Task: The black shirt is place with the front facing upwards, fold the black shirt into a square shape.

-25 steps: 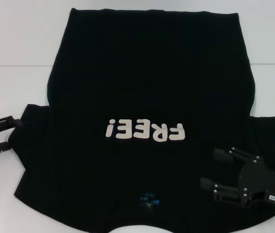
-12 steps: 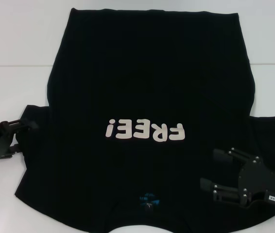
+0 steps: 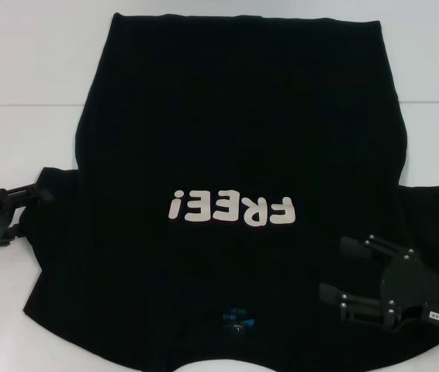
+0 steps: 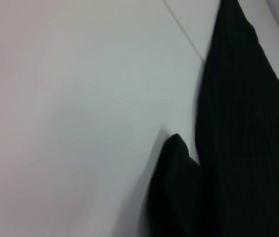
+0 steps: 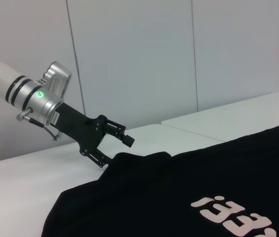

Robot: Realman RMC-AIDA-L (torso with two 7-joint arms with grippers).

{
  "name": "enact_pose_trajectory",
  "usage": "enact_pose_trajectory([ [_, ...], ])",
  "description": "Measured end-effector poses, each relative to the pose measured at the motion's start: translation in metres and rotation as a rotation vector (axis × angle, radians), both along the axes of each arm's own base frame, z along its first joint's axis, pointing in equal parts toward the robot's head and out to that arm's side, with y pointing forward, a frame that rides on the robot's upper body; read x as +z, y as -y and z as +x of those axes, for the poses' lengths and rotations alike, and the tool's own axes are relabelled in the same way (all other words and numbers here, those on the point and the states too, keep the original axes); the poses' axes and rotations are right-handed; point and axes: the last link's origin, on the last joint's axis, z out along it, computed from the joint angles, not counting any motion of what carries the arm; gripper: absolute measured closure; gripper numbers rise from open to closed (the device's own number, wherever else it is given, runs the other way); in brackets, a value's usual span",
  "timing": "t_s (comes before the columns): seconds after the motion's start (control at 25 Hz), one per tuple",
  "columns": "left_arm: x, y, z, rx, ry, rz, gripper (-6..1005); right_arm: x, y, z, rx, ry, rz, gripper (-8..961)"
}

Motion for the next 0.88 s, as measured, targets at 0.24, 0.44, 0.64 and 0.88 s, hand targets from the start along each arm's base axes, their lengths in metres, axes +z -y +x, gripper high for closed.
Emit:
enact_pose_trajectory([
  [0.24,-0.0029,-0.0007,0.0020,-0.033,-0.032,-0.025,183,0.0002,-0.0006,-0.0005,0.001,-0.002,0.001,58],
  [0.44,-0.0027,-0.0040,0.0048,-0.087,-0.096,-0.039,210,0.0008,-0.0011,-0.0013,0.004,-0.004,0.002,57],
  [0.64,-0.0057,-0.0057,0.0044,-0.087,-0.118,-0.032,397,0.0008,-0.0014,-0.0026,0.009,-0.008,0.000,57],
  [0.88,-0.0053,-0.0059,0.0031,-0.085,-0.130,-0.030,646,0.0010,-0.0005,-0.0024,0.009,-0.011,0.000,57],
])
